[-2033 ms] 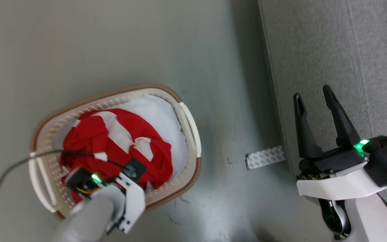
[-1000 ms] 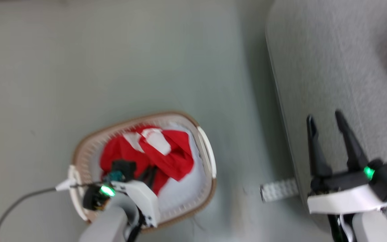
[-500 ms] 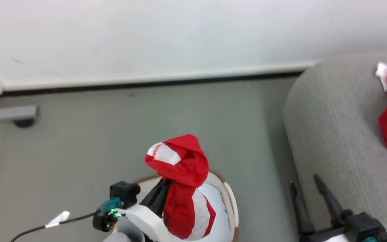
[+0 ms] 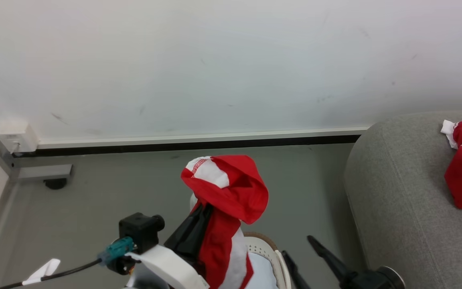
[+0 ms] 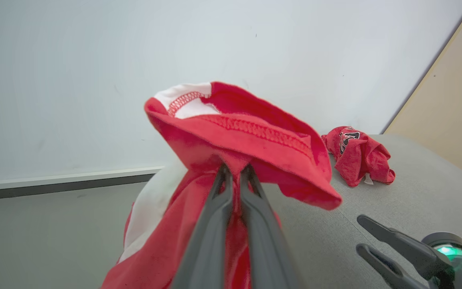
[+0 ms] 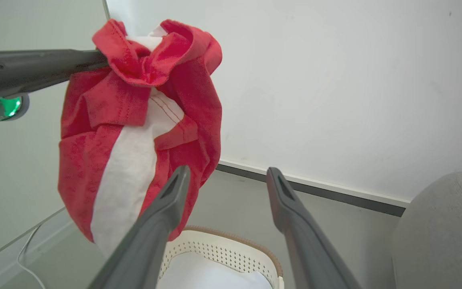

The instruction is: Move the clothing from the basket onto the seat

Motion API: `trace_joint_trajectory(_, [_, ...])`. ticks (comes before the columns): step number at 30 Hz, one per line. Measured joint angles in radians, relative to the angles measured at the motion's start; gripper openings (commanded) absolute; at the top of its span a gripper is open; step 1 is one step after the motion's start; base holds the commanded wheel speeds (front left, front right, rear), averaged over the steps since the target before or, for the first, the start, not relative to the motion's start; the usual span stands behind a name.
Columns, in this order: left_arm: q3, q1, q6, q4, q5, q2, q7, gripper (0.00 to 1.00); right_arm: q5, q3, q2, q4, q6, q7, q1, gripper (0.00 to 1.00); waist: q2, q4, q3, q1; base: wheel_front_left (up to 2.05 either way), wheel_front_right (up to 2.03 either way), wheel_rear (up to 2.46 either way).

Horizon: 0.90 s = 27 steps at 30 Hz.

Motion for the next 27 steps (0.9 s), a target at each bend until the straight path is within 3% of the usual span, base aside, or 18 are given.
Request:
trace_joint_trajectory(11, [-0.035, 0.014, 0.026, -0.144, -0.001, 0.002, 0.064, 0.0, 0.245, 0.345, -0.067, 0.033, 0.0, 0.0, -0.18, 1.0, 0.0, -0.009, -0.006, 0.0003, 0.0, 0.0, 0.0])
trace_joint_trajectory(19, [-0.087, 0.01, 0.03, -0.196, 0.003, -0.025, 0.1, 0.0, 0.354, 0.432, -0.006, 0.163, 0.0, 0.0, -0.307, 1.0, 0.0, 0.002, -0.006, 0.0004, 0.0, 0.0, 0.0])
trace_joint_trajectory(20, [-0.091, 0.009, 0.03, -0.199, 0.003, -0.027, 0.106, 0.0, 0.366, 0.439, 0.005, 0.165, 0.0, 0.0, -0.319, 0.42, 0.0001, 0.005, -0.005, 0.0004, 0.0, 0.0, 0.0])
trace_joint_trajectory(21, [-0.093, 0.008, 0.03, -0.202, 0.004, -0.027, 0.109, 0.0, 0.373, 0.438, 0.015, 0.163, 0.0, 0.0, -0.33, 0.0, 0.0001, 0.008, -0.004, 0.0004, 0.0, 0.0, 0.0])
trace_joint_trajectory(27, [-0.069, 0.001, 0.053, -0.192, 0.006, -0.018, 0.109, 0.0, 0.397, 0.413, 0.023, 0.132, 0.0, 0.0, -0.351, 0.0, 0.0, 0.022, 0.003, 0.0005, 0.0, 0.0, 0.0])
